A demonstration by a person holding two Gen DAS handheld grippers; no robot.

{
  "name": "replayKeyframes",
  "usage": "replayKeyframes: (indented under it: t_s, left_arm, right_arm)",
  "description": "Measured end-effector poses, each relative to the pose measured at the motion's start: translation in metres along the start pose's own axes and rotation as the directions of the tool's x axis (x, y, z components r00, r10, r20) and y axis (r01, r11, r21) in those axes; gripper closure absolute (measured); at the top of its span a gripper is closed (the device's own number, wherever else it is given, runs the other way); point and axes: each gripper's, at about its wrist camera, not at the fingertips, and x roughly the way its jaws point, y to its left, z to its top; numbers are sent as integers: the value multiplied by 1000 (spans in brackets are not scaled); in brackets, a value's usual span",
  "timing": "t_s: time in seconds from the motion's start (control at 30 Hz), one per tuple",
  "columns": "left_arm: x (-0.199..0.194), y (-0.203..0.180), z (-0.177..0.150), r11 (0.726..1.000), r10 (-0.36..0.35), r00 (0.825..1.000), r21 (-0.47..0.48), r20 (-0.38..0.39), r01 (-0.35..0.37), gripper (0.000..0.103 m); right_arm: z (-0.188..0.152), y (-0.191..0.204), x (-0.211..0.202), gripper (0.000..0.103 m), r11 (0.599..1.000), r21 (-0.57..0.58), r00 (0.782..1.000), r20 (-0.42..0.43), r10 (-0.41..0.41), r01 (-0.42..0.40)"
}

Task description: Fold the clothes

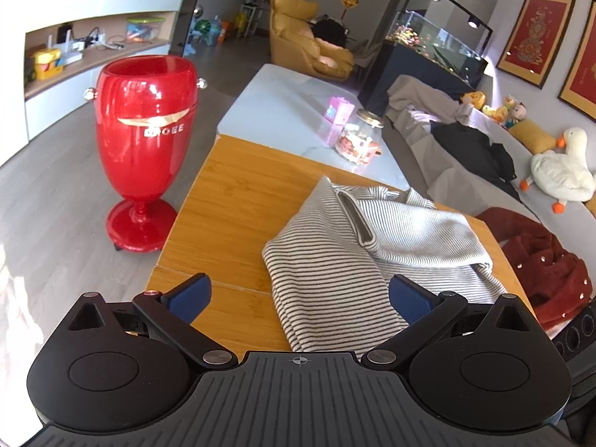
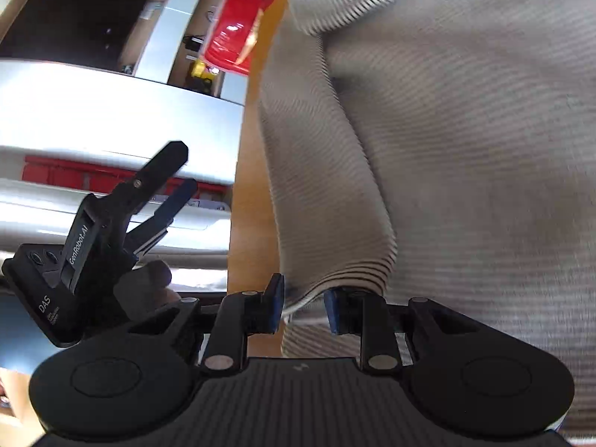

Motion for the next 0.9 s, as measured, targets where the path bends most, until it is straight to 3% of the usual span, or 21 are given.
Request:
replayKeyframes:
  t_s: [0.07, 0.17, 0.23, 0.3, 0.37, 0.4, 0.57, 0.7, 0.8, 0.83, 0.9]
  left_arm:
    - [-4, 4, 3, 1000, 12, 1000, -20, 15, -12, 0]
    - [-11, 10, 8, 998, 25, 999, -54, 44, -22, 0]
    - [-15, 12, 13, 997, 26, 997, -77, 66, -21, 0]
    - [-15, 11, 18, 996, 21, 997, -83, 77, -14, 0]
    - [-12, 6, 21, 997, 13, 997, -72, 79, -7, 0]
    - [-8, 2, 22, 998, 3, 997, -55, 72, 1, 0]
    - [11, -24, 21, 997, -62, 998, 50, 24, 61, 0]
    - [27, -45, 21, 985, -110, 994, 131, -19, 112, 0]
    - [34, -59, 5, 955, -120, 991, 264, -66, 133, 0]
    - [38, -63, -2, 945, -108, 992, 304, -71, 124, 0]
    - [46, -68, -15, 922, -77, 994, 373, -76, 100, 2]
  right_arm:
    - [13, 38, -11, 92, 979, -198, 994, 106, -26, 47]
    - [41, 95, -39, 97, 884, -451, 960, 281, 13, 121]
    - [63, 127, -68, 100, 814, -552, 914, 400, 68, 181]
    - [84, 151, -101, 100, 735, -619, 844, 522, 123, 276]
    - [103, 161, -127, 100, 696, -625, 786, 602, 141, 354]
    - [111, 159, -136, 100, 695, -615, 774, 619, 133, 372]
    - [139, 114, -162, 97, 765, -533, 813, 583, 22, 362]
    - [114, 70, -135, 96, 759, -546, 889, 448, -92, 354]
    - [90, 49, -111, 81, 704, -580, 894, 408, -185, 410]
    - [85, 43, -104, 75, 701, -574, 892, 402, -209, 423]
    - [79, 34, -97, 74, 702, -561, 888, 392, -241, 438]
